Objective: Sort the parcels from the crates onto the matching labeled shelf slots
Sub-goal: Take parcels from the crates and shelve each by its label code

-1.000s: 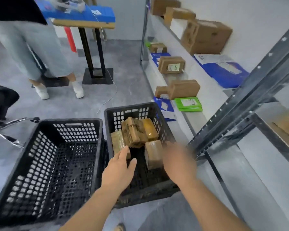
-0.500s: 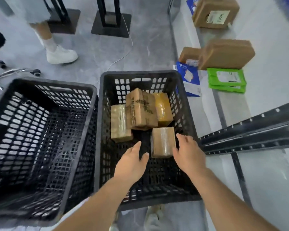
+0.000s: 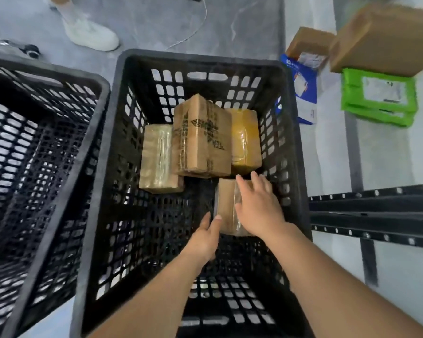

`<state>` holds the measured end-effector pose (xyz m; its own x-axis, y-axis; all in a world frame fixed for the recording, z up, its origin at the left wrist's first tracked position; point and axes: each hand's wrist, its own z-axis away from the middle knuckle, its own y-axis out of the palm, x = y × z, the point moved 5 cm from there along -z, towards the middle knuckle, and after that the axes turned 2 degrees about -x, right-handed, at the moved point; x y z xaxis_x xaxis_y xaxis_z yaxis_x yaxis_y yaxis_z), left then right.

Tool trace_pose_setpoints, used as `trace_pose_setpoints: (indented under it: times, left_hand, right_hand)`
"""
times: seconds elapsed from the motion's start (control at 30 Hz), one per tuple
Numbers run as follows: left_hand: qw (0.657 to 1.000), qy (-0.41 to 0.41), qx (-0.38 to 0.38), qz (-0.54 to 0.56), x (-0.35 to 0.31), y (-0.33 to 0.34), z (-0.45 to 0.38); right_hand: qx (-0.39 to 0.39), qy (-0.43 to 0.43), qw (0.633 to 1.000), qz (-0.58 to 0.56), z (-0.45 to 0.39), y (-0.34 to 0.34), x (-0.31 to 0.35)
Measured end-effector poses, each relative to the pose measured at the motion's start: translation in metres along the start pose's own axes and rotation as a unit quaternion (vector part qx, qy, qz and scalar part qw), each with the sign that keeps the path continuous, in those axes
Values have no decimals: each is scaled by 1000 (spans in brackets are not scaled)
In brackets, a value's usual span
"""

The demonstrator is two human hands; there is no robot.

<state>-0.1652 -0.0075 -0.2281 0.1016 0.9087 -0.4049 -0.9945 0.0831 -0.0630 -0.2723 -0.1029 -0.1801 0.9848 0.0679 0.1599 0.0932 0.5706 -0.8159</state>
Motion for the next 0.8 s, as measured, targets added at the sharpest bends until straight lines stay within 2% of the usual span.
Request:
trace_pose_setpoints:
  times: [0.07,0.17,0.33,0.43,0.5,0.63,0.8]
  left_hand:
    - [998,-4,18,60,-2,1,-1]
    - [996,-6,14,93,-6,-6,2]
    - [990,28,-107,85,-5,-44,15]
    - [987,15,-140,77,1,-59,20]
    - [986,3,-149,81,9,-64,18]
    - [988,-49,-122,85,30,-64,8]
    - [989,-104,-25,104,36,-47,12]
  right_hand:
    - [8,20,1000,-13,-2,5,-1]
    - [0,43,999,-29,2,3,3]
    - [66,139,975,-162,22,21,5]
    - [77,206,941,-258,31,35,6]
    - [89,241,925,-279,35,40,6]
    - [117,264,903,-319,38,51,-3]
    - [174,253,854,-419,45,63,-9]
